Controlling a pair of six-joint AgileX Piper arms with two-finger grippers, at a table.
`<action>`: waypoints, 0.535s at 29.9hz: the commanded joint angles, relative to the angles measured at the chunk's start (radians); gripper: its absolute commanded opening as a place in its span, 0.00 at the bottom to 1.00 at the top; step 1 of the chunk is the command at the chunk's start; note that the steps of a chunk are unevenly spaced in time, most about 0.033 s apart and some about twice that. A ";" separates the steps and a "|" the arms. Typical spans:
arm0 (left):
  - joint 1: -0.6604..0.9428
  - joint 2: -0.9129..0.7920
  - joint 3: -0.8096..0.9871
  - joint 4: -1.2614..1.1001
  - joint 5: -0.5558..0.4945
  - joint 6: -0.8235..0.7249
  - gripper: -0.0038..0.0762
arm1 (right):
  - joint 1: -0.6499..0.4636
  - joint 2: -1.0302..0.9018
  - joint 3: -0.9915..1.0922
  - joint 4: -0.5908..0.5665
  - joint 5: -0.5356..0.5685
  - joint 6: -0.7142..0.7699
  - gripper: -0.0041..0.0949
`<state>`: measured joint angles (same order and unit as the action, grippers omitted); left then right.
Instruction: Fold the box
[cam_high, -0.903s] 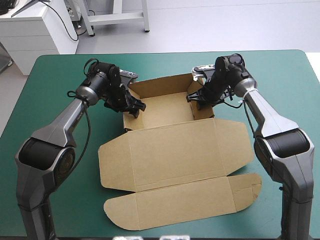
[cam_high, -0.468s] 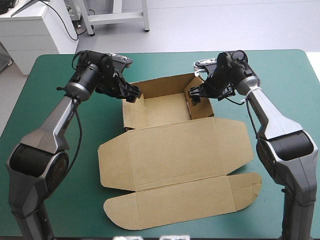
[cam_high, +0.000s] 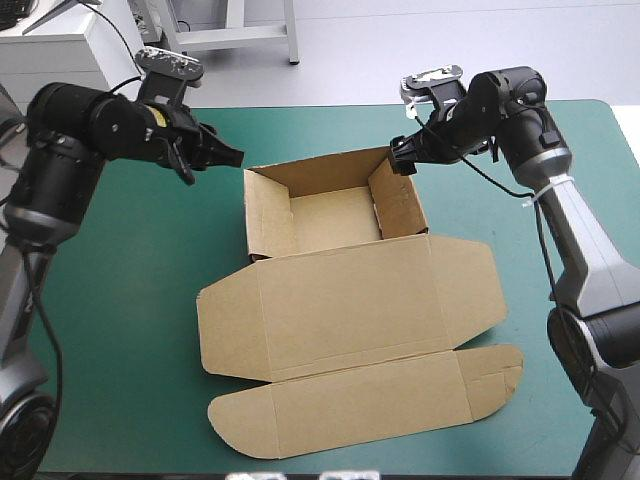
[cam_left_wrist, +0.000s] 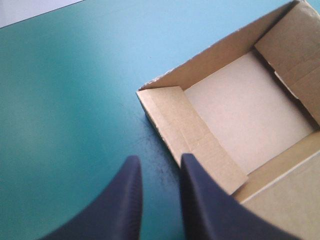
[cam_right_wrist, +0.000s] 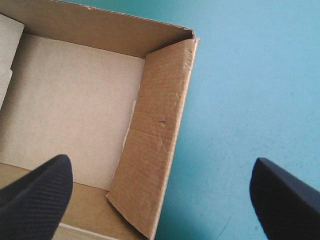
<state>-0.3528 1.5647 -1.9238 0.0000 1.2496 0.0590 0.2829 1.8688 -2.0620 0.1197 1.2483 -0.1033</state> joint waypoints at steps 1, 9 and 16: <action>-0.003 -0.137 0.085 0.028 0.041 0.037 0.04 | 0.000 -0.045 -0.030 -0.001 -0.003 -0.012 0.93; -0.003 -0.364 0.488 0.042 0.041 0.039 0.04 | 0.000 0.041 -0.030 0.006 -0.003 -0.032 0.93; -0.003 -0.526 0.838 0.031 -0.006 -0.005 0.04 | 0.000 0.148 -0.030 0.022 -0.003 -0.034 0.90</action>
<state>-0.3528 1.1074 -1.1627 0.0334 1.2496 0.0860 0.2829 2.0440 -2.0620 0.1286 1.2470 -0.1263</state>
